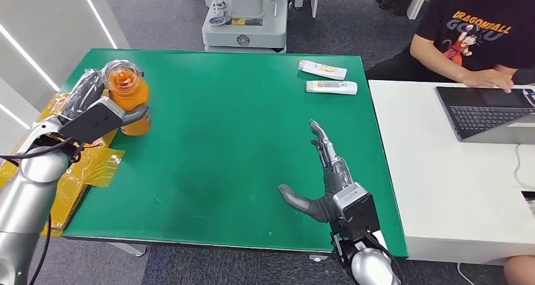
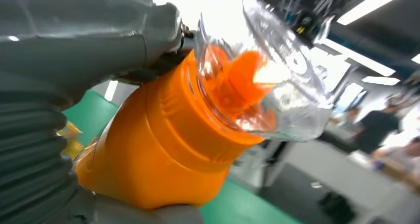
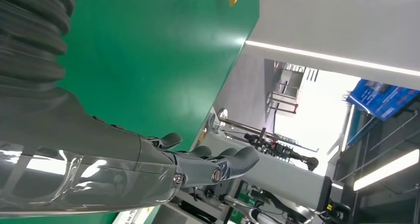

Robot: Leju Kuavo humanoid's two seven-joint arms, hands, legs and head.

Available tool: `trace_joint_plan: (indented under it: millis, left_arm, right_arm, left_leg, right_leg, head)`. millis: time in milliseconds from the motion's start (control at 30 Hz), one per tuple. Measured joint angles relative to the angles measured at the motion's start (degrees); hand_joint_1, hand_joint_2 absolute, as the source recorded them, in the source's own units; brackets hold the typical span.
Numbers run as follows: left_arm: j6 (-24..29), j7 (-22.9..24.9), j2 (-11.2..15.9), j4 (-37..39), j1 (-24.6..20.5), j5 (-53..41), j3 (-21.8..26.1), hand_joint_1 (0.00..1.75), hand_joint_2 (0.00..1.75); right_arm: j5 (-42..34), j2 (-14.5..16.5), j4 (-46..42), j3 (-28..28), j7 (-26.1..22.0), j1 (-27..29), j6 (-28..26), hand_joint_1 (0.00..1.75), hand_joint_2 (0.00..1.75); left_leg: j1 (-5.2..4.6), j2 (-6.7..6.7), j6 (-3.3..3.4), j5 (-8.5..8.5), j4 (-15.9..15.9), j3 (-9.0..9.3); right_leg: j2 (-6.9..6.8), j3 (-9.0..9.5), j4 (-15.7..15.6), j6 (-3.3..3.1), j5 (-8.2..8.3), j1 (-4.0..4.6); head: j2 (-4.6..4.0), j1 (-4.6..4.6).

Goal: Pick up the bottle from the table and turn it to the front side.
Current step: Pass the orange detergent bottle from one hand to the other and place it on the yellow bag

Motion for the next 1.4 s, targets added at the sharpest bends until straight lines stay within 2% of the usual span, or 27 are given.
trace_joint_plan:
  millis: [167,400,500,600,833,1167,1400]
  left_arm:
    - [-3.58,-0.53,6.26,0.26,-2.4,-6.11,-1.62,1.75,1.75]
    - [-6.43,0.36,15.19,-0.1,-4.61,-13.53,-6.98,1.75,1.75]
    - [-7.43,0.53,18.04,-0.77,-4.7,-15.25,-9.24,1.75,1.75]
    - [-7.49,0.62,19.6,-1.01,-4.72,-16.3,-11.14,1.75,1.75]
    - [-5.35,0.2,19.47,-0.81,-3.9,-19.69,-15.03,1.75,1.75]
    - [-1.5,-2.03,13.11,7.42,-3.53,-27.14,-21.33,1.75,1.75]
    - [-1.03,-2.17,10.98,10.68,-3.69,-27.61,-22.87,1.75,1.75]
  right_arm:
    - [-0.12,0.0,-0.28,-0.15,0.05,0.21,1.39,0.0,1.75]
    - [-0.33,0.0,-0.7,-0.2,0.46,0.38,2.76,0.0,1.75]
    - [-0.43,0.0,-1.02,-0.21,0.6,0.59,3.17,0.0,1.75]
    - [-0.57,0.0,-1.31,-0.26,0.67,0.88,3.52,0.0,1.75]
    - [-0.78,0.0,-1.8,-0.4,0.9,1.2,4.63,0.0,1.75]
    - [-0.27,0.04,-3.04,-0.54,1.93,1.85,5.74,0.0,1.75]
    - [-0.25,0.13,-3.14,-0.56,2.05,2.03,5.74,0.0,1.75]
  left_leg:
    - [0.01,0.13,0.0,0.0,-0.01,0.0]
    - [0.01,0.22,-0.01,0.0,-0.01,0.0]
    - [0.01,0.22,-0.01,0.0,-0.01,0.0]
    - [0.0,0.2,-0.01,0.0,-0.01,-0.01]
    - [-0.02,0.18,-0.01,0.0,0.0,-0.01]
    - [-0.02,0.16,-0.01,0.0,0.0,-0.02]
    - [-0.01,0.17,-0.01,0.0,0.0,-0.02]
  right_leg:
    - [0.12,-0.06,0.01,-0.02,0.01,0.01]
    - [0.17,-0.1,0.03,-0.04,0.02,0.01]
    - [0.17,-0.11,0.03,-0.04,0.02,0.01]
    - [0.15,-0.1,0.02,-0.04,0.02,0.01]
    - [0.13,-0.09,0.0,-0.06,0.03,0.0]
    - [0.12,-0.1,0.0,-0.1,0.06,0.0]
    - [0.13,-0.1,0.01,-0.1,0.06,0.0]
  head:
    - [0.0,0.01]
    - [0.0,-0.01]
    - [0.0,0.0]
    - [0.0,0.01]
    - [0.0,0.01]
    - [0.0,0.02]
    - [0.0,0.0]
